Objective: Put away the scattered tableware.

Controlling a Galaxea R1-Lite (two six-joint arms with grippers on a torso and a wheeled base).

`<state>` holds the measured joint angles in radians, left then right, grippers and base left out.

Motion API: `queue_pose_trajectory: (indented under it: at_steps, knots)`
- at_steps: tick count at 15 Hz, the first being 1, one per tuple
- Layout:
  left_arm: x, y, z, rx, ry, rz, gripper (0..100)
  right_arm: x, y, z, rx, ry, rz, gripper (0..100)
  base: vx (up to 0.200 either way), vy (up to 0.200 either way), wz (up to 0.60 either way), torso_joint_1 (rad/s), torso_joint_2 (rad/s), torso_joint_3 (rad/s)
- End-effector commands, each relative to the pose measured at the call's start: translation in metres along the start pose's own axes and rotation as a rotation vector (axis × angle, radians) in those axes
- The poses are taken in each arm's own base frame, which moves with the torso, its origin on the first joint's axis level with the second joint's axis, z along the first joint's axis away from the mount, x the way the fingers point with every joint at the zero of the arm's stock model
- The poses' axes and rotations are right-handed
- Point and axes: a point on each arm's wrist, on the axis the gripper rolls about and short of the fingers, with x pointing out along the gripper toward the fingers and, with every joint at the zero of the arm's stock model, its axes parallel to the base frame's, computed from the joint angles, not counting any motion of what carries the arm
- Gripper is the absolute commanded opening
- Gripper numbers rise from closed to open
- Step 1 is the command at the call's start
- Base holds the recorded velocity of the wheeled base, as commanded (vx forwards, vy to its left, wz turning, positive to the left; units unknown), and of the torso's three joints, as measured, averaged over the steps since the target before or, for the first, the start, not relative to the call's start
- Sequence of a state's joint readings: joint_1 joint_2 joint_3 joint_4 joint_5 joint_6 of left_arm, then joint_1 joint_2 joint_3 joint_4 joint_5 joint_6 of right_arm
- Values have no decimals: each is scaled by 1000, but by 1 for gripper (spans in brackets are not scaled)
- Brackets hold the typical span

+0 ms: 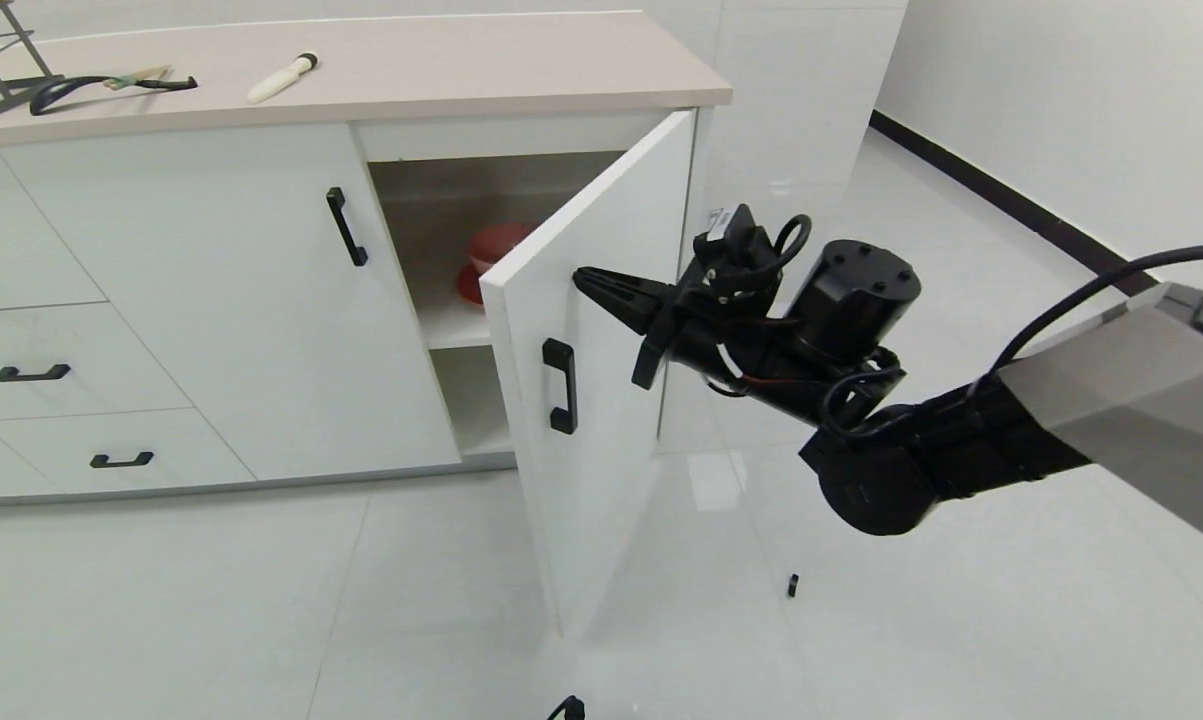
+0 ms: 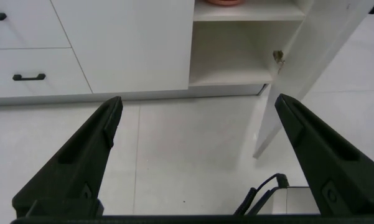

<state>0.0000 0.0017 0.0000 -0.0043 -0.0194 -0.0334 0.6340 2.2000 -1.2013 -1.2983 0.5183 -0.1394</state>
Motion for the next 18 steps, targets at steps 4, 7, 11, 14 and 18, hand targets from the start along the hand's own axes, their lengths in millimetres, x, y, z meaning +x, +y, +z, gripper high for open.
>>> queue_pose_trajectory:
  at_steps: [4, 7, 11, 14, 18]
  knots:
    - [0, 0, 0, -5, 1, 1, 100, 30, -14, -59, -19, -26, -14, 0, 0, 0, 0, 0, 0, 0]
    - [0, 0, 0, -5, -1, 1, 100, 46, -27, -52, -66, -124, -41, 0, 0, 0, 0, 0, 0, 0]
    - [0, 0, 0, -5, -1, 1, 100, 18, -21, 40, -110, -239, -49, 0, 0, 0, 0, 0, 0, 0]
    - [0, 0, 0, -6, 1, 1, 100, -41, 7, 101, -92, -214, -42, 0, 0, 0, 0, 0, 0, 0]
    - [0, 0, 0, -5, 1, 1, 100, -244, 60, 184, -220, -117, -317, 0, 0, 0, 0, 0, 0, 0]
